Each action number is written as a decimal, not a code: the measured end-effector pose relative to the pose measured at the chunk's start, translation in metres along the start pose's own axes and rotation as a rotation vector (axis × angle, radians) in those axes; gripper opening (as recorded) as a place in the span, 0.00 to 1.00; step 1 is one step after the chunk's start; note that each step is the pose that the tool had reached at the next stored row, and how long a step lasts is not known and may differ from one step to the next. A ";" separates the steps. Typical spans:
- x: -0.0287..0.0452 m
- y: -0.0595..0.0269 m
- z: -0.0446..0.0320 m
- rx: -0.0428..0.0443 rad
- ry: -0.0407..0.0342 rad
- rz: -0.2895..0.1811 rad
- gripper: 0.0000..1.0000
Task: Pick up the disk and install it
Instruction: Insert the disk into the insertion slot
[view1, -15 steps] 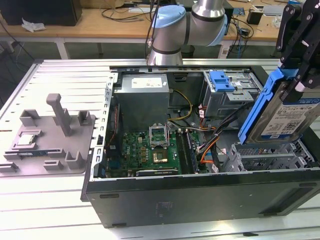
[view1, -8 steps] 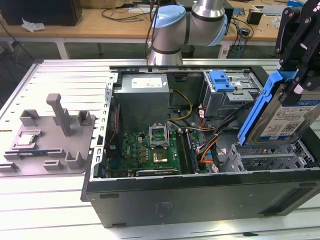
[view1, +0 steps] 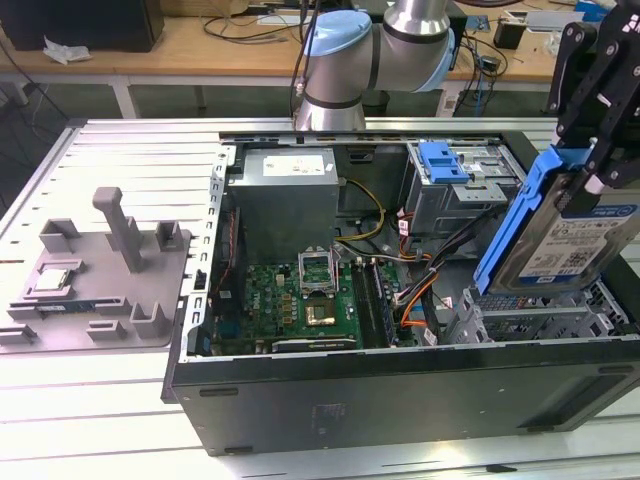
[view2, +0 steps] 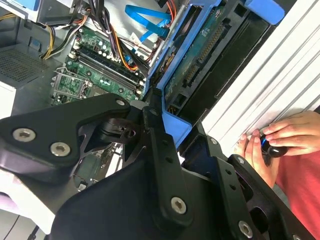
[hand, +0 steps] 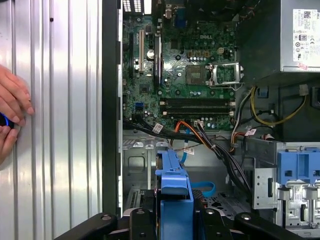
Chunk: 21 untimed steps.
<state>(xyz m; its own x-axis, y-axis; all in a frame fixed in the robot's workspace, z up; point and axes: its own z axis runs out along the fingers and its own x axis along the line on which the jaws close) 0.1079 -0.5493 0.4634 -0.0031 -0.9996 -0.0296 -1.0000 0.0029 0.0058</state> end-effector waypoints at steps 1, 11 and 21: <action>0.0000 0.0000 0.0004 0.0000 0.0000 0.000 0.37; 0.0012 0.0000 0.0047 -0.0001 0.0001 0.000 0.37; 0.0033 -0.0004 0.0088 0.0000 -0.0001 0.000 0.37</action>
<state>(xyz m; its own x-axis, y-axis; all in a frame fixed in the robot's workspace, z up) 0.1083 -0.5522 0.4544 -0.0031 -0.9996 -0.0297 -1.0000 0.0029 0.0059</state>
